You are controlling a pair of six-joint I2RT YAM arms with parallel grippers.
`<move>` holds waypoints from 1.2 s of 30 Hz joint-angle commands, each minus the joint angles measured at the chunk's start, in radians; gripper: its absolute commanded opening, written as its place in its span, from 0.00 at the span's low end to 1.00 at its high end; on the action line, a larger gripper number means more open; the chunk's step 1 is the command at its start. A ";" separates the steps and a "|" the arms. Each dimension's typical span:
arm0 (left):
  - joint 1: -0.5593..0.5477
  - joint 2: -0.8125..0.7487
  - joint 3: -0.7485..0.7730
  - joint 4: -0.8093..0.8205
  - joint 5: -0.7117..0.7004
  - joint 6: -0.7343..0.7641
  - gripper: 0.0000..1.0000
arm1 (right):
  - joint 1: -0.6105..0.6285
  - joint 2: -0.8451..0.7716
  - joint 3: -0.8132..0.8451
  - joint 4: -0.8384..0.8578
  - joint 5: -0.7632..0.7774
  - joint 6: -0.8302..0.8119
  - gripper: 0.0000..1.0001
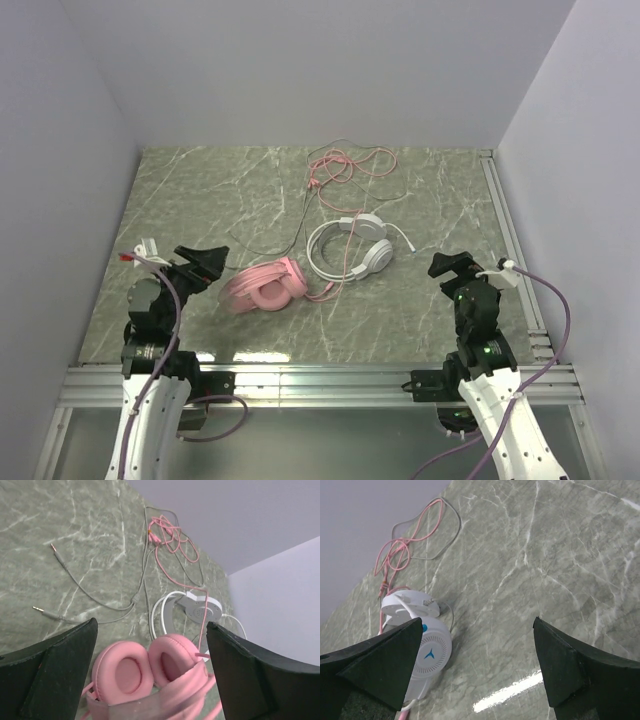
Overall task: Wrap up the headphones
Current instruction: Grab headphones with the left arm
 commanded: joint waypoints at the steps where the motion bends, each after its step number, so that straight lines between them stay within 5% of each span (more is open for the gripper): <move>1: -0.001 -0.013 0.095 -0.059 -0.012 -0.016 0.97 | -0.004 0.016 0.010 0.034 0.007 -0.002 0.98; 12: -0.002 0.174 0.461 -0.320 0.127 0.236 0.99 | -0.002 0.022 0.011 0.040 -0.016 -0.014 0.98; 15: -0.002 0.160 0.487 -0.327 0.169 0.365 0.99 | -0.004 0.022 0.011 0.040 -0.023 -0.016 0.98; 19: -0.031 0.176 0.501 -0.264 0.415 0.472 0.99 | -0.004 0.017 0.010 0.043 -0.029 -0.019 0.98; 22: -0.047 0.220 0.518 -0.275 0.419 0.491 0.99 | -0.004 0.011 0.005 0.049 -0.039 -0.023 0.97; 30: -0.055 0.160 0.386 -0.188 0.276 0.244 0.99 | -0.004 0.013 0.005 0.046 -0.037 -0.023 0.97; 36: -0.055 0.148 0.430 -0.315 0.137 0.055 0.99 | -0.004 0.013 0.005 0.051 -0.040 -0.023 0.97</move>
